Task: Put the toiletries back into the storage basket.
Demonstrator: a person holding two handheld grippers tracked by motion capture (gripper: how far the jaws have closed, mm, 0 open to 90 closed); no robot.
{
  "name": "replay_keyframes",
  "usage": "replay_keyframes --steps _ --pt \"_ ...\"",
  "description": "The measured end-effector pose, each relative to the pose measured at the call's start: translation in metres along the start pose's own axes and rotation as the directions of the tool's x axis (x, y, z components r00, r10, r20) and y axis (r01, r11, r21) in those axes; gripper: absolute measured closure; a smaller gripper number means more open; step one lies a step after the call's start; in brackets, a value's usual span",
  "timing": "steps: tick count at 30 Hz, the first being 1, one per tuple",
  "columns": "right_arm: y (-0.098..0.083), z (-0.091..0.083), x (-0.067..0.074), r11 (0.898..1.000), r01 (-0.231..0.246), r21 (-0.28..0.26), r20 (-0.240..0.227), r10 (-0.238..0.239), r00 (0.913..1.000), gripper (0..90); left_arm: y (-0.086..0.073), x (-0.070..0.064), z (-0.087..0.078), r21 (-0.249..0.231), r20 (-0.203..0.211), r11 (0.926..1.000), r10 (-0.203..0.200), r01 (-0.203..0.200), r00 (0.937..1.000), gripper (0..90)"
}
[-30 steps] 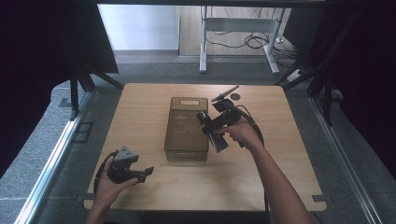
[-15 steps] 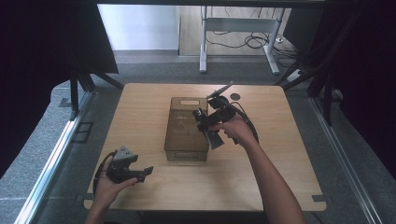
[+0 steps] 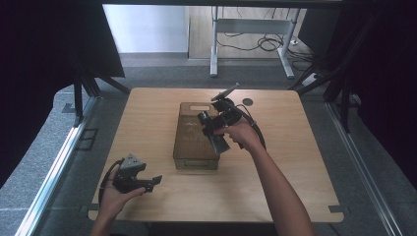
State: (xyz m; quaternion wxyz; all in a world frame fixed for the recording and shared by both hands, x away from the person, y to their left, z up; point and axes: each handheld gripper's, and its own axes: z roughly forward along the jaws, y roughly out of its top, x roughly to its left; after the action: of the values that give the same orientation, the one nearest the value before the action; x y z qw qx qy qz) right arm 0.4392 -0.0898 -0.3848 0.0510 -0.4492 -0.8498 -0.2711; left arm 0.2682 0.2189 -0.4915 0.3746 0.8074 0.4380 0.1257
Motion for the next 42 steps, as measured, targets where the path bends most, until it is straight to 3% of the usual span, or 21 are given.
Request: replay_keyframes --steps 22,42 --pt "0.021 0.039 0.004 0.996 -0.08 0.032 -0.018 0.08 0.9966 46.8 0.0 0.001 0.001 0.004 0.012 1.0 0.003 -0.003 0.9999 20.5" --pt "0.03 0.07 0.003 0.986 -0.162 0.051 -0.03 0.163 0.9861 46.8 -0.001 0.001 0.002 0.002 0.015 1.0 -0.001 0.001 0.9999 20.5"
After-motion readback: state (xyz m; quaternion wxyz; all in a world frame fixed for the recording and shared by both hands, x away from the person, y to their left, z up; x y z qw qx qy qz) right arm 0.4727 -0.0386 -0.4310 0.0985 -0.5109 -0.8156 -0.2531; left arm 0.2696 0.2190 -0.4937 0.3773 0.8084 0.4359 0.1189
